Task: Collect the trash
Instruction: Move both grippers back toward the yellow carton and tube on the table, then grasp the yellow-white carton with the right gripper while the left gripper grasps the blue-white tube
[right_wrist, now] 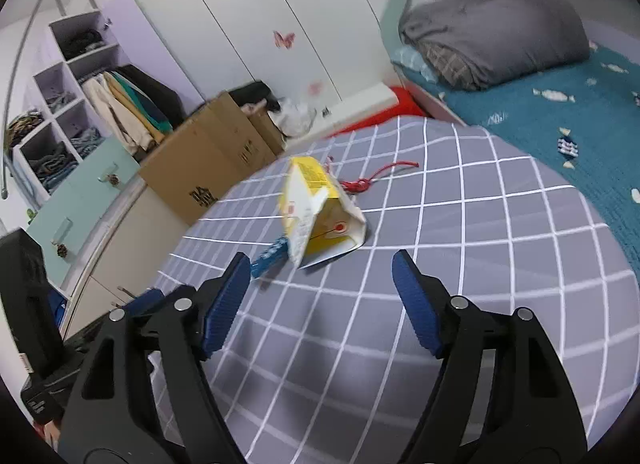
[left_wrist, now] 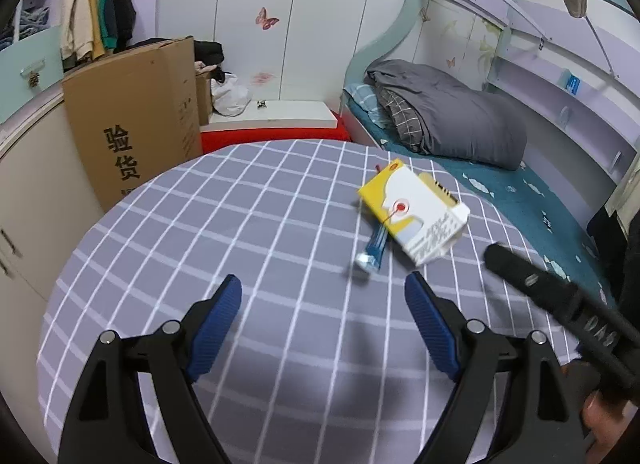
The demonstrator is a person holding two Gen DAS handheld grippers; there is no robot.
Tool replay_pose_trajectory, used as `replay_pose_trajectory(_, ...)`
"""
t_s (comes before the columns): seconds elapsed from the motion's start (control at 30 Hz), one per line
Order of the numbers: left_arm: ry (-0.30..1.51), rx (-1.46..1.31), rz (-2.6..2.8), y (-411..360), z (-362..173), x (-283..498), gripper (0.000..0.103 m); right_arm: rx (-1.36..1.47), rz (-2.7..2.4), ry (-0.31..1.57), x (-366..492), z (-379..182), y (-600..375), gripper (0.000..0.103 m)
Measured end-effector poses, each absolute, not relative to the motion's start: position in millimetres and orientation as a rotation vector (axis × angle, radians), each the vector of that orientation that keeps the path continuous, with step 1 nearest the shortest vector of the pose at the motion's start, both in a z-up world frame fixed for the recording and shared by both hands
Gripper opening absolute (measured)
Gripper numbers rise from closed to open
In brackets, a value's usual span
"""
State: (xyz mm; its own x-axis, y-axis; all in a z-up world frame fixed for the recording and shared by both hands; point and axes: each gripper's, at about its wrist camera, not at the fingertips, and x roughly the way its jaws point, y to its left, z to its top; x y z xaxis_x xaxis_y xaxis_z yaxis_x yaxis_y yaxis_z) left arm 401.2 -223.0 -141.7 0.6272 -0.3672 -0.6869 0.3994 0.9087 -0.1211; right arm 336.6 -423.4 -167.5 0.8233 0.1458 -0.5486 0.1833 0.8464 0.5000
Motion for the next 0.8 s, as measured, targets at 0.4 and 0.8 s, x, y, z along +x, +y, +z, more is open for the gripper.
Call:
replay_pose_trajectory(0.4,0.786,-0.017,-0.429,-243.1,-158.0,450.5,0.082,0.522,0.045,0.741,411.1,-182.0,-434.6,0.071)
replay_pose_trajectory(0.8,0.884,0.005,-0.488,-271.1,-171.6,475.3,0.081,0.517,-0.045,0.573,373.6,-157.3,-462.0,0.043)
